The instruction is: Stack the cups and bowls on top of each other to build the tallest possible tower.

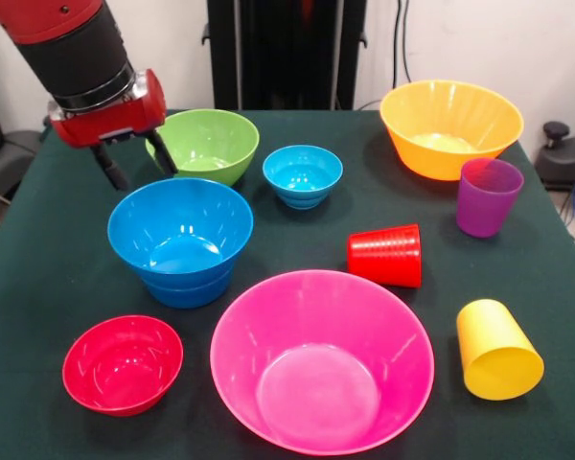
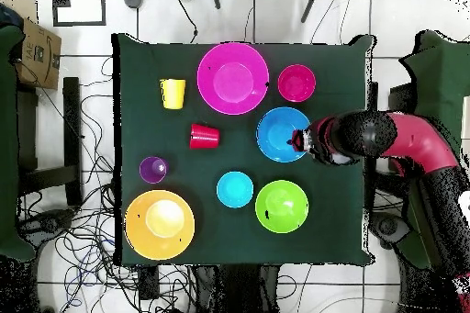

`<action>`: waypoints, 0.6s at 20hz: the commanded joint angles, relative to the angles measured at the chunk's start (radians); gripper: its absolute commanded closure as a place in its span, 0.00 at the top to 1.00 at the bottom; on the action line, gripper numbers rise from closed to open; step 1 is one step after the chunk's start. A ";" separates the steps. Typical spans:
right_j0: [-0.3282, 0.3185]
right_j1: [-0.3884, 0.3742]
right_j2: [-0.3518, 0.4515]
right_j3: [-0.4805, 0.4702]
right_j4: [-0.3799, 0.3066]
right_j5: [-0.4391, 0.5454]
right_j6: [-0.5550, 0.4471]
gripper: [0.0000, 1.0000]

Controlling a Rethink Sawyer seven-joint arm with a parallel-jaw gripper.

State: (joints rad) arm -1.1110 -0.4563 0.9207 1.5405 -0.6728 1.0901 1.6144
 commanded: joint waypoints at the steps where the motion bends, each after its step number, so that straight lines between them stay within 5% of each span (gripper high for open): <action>1: 0.044 0.011 -0.030 0.122 -0.007 -0.007 -0.169 1.00; 7: 0.073 -0.043 -0.031 0.247 0.016 -0.093 0.012 1.00; 12: 0.108 -0.096 -0.037 0.290 0.041 -0.091 0.066 1.00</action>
State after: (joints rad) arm -1.0804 -0.5105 0.9206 1.7160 -0.6495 1.0532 1.6144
